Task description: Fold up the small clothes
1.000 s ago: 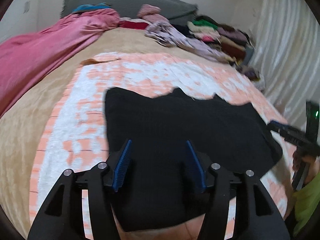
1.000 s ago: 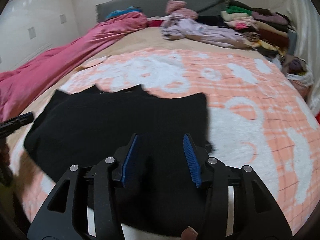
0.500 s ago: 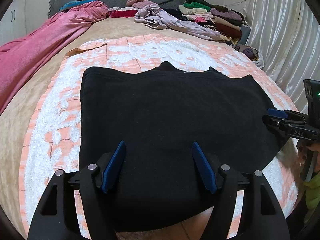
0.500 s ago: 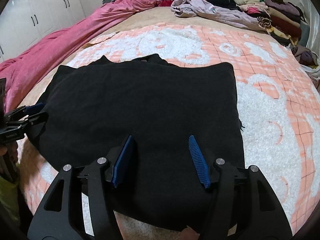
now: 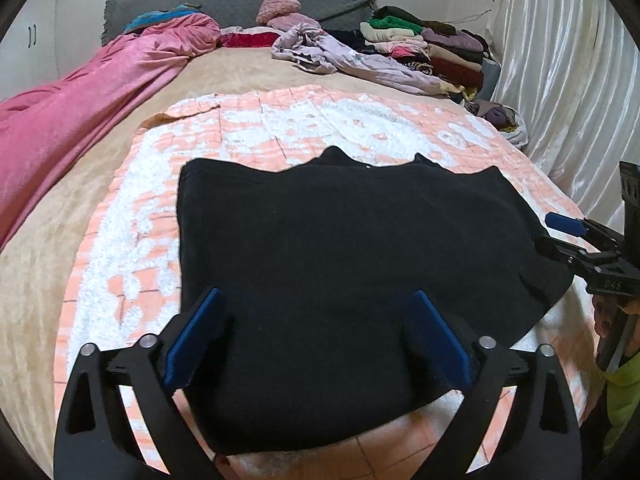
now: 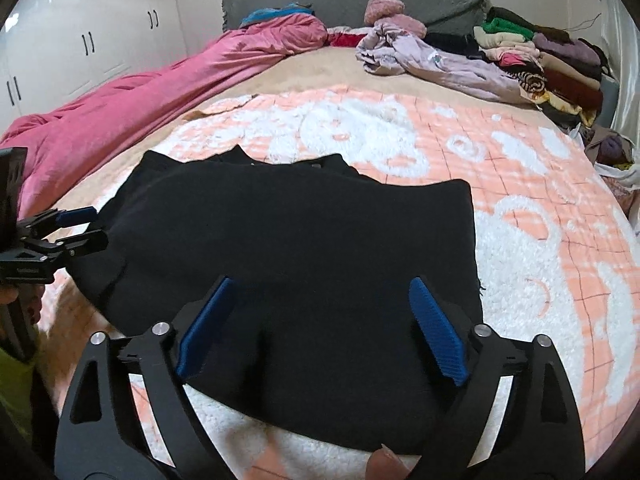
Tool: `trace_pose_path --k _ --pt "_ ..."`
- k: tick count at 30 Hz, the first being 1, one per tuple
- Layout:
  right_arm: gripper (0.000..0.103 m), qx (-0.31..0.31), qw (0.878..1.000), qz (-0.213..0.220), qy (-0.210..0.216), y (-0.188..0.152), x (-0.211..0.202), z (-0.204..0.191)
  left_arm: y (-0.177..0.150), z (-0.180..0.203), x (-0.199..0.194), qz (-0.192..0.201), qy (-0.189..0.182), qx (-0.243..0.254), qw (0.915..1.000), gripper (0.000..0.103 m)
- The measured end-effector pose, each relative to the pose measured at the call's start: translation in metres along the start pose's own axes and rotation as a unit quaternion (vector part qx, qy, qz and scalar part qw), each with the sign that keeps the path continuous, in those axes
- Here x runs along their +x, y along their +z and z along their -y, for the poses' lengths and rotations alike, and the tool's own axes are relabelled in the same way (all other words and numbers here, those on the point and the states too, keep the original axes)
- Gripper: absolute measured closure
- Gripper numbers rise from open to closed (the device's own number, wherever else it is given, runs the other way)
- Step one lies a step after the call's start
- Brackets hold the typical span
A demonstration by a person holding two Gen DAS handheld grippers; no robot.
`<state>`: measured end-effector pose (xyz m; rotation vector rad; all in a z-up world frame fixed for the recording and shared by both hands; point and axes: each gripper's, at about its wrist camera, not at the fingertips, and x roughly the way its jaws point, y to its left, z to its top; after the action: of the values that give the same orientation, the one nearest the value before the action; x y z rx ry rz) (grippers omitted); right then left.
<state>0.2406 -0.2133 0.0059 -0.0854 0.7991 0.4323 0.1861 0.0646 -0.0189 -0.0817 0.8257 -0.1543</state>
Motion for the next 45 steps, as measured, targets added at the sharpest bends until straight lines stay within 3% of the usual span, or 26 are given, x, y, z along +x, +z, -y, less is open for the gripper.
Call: trace_pose_path --k 4,14,24,30,45 --pt "0.012 -0.020 1.000 0.023 -0.005 0.002 -0.011 -0.014 0.002 -0.004 -0.004 0.001 0.007 -0.003 1.0000 0.005" --pt "0.010 -0.046 0.998 0.044 0.002 -0.003 -0.020 -0.054 0.008 -0.013 -0.019 0.014 0.019 -0.009 0.9997 0.005" --pt "0.010 -0.059 0.998 0.026 0.019 -0.022 -0.008 -0.098 0.012 -0.022 -0.030 0.024 0.027 -0.013 0.9993 0.004" --pt "0.010 -0.101 0.994 0.013 0.030 -0.028 0.009 -0.138 0.014 -0.040 -0.021 0.014 0.038 -0.032 0.9987 0.004" --pt "0.010 -0.277 0.961 -0.013 -0.001 -0.044 0.052 -0.226 0.021 -0.090 0.018 -0.025 0.017 -0.109 0.9936 0.004"
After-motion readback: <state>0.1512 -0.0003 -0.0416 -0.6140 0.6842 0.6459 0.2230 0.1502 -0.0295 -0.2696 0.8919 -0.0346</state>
